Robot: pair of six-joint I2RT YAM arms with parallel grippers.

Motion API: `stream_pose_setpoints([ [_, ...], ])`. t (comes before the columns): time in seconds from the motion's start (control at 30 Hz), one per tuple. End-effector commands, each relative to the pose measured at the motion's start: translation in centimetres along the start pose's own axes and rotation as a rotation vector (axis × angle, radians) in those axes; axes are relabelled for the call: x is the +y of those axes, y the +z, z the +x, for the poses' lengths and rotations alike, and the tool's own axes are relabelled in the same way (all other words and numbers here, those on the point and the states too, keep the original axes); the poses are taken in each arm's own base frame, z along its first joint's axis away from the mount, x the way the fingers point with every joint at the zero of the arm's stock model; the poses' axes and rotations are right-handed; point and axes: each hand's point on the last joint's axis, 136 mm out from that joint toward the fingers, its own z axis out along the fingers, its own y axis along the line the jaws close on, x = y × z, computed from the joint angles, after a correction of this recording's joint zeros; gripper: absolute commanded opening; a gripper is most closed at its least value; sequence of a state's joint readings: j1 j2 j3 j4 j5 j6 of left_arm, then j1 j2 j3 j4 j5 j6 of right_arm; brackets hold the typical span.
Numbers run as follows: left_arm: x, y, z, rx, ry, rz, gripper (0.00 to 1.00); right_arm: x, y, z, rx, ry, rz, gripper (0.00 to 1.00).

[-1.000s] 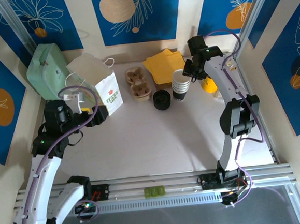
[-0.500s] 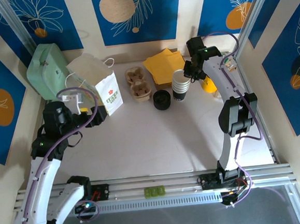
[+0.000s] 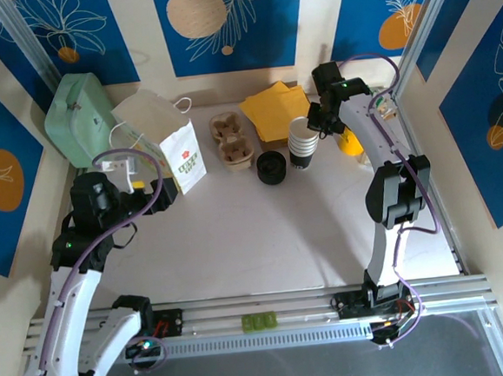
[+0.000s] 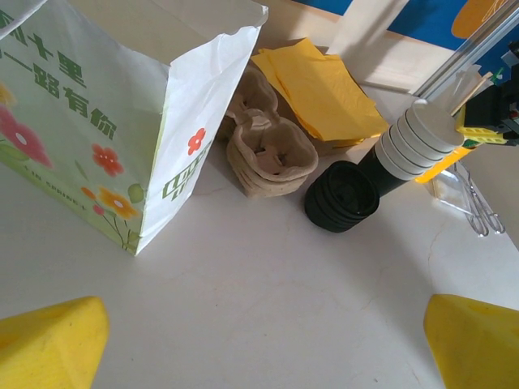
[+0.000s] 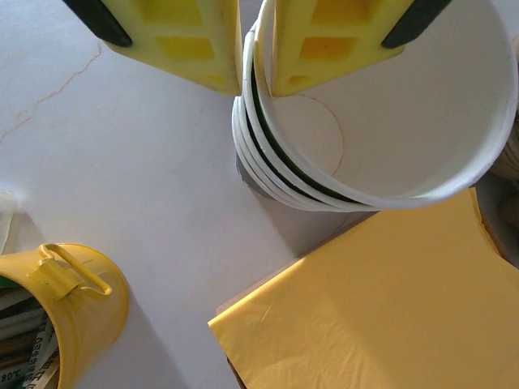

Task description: Pack the takeout coffee

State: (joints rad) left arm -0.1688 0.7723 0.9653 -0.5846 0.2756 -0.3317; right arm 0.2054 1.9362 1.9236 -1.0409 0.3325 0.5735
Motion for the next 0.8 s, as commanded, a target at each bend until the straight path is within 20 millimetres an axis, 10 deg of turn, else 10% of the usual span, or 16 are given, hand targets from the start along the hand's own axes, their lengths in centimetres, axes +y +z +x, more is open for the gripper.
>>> stream_pose_setpoints([
  [0.0,0.2,0.0,0.1,-0.006,0.019,-0.011,0.99,0.5,0.5,0.1,0.021,0.0,-0.013,0.18],
  [0.77,0.2,0.0,0.4,0.005,0.007,-0.011,0.99,-2.4,-0.5,-1.8,-0.035,-0.001,0.059,0.09],
])
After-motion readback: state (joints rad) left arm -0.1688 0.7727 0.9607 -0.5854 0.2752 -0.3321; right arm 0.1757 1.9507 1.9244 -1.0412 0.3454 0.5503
